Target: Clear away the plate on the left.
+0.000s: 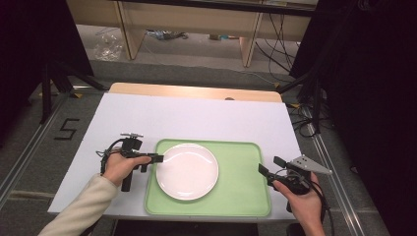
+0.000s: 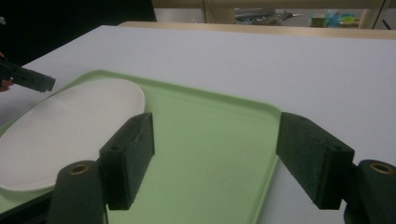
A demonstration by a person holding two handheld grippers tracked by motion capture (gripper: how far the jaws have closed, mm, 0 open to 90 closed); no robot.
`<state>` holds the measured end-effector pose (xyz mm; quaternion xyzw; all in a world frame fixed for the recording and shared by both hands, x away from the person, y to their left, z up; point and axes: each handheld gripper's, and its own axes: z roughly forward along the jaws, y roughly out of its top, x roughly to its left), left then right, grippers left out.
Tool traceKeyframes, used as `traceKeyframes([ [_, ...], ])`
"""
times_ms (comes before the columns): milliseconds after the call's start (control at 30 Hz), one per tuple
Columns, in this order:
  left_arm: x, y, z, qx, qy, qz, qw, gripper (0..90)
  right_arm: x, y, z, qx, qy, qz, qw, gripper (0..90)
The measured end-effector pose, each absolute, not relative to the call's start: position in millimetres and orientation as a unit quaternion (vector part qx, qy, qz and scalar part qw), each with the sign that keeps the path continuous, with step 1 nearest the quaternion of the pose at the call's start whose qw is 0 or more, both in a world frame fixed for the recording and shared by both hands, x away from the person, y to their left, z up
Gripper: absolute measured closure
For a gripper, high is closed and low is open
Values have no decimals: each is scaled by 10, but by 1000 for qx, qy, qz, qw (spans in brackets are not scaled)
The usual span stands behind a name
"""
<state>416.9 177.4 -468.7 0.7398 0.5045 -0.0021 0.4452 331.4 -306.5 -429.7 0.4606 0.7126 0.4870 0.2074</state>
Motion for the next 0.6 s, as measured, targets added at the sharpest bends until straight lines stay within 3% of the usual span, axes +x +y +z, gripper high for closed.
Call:
traceKeyframes([
  [200, 4057, 1763, -4573, 761, 436, 76, 475, 343, 3314, -3073, -4301, 458, 713, 487, 212, 285],
  [300, 3999, 1790, -4523, 752, 433, 93, 489, 237, 3315, -3071, -4302, 458, 713, 487, 212, 284],
  [400, 3957, 1834, -4502, 747, 440, 94, 490, 202, 3315, -3072, -4302, 457, 713, 487, 212, 284],
  [467, 3940, 1867, -4505, 749, 440, 85, 487, 239, 3315, -3072, -4303, 458, 713, 487, 212, 283],
  [600, 3942, 1895, -4528, 755, 438, 87, 480, 230, 3333, -3065, -4322, 454, 707, 499, 212, 283],
])
